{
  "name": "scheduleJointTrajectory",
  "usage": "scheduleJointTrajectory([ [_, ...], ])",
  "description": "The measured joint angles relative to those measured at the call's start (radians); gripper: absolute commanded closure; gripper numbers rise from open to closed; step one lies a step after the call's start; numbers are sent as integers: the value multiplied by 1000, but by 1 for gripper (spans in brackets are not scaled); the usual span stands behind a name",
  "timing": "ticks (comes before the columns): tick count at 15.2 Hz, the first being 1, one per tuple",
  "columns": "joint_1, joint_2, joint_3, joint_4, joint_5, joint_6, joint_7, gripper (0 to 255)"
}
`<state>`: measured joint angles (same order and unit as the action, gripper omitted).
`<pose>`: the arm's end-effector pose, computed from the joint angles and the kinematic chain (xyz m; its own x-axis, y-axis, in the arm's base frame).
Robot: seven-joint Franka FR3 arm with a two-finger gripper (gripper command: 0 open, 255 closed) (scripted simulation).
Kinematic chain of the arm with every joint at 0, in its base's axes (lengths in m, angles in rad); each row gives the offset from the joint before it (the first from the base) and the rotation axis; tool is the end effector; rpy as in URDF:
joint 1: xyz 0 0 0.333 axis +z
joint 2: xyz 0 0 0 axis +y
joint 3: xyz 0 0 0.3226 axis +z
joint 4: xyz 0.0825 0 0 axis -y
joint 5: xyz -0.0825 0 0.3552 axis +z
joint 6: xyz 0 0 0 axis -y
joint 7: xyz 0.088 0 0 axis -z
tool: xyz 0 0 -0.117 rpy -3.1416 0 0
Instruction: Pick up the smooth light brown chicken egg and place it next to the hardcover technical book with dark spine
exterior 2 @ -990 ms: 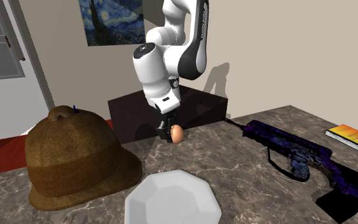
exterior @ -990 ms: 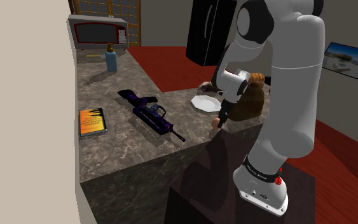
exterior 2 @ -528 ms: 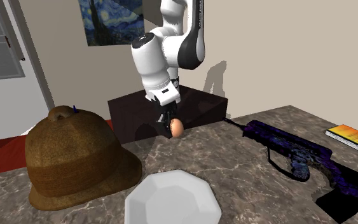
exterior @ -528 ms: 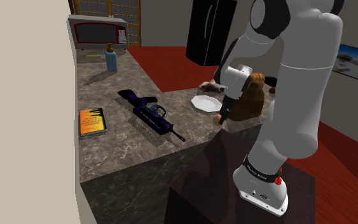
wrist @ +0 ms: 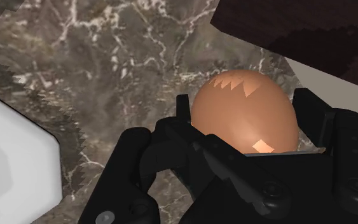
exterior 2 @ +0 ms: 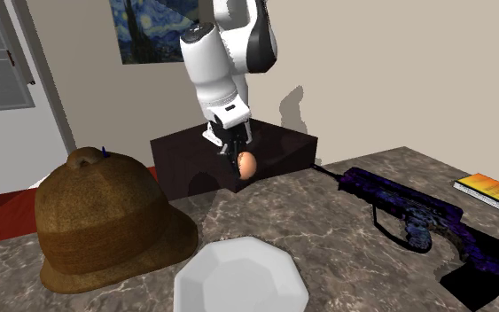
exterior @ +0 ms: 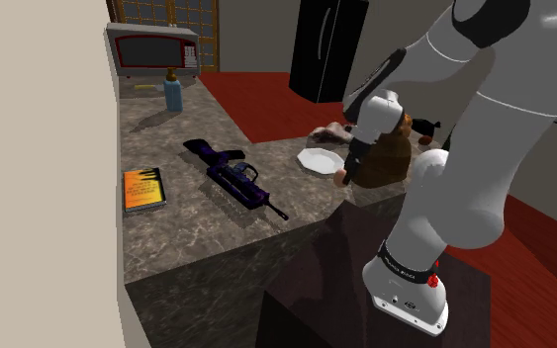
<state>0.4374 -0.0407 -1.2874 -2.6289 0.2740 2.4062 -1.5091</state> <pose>0.2623 -0.2886 0.2579 0.9015 0.4027 0.1583 0.4308 -0.8695 -0.2415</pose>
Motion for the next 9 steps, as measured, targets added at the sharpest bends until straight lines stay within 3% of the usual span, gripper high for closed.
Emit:
scheduleJointTrajectory([
  [3, -78, -121, 54, -3, -182, -26, 137, 255],
  [9, -214, -254, 179, 12, -336, -117, 269, 255],
])
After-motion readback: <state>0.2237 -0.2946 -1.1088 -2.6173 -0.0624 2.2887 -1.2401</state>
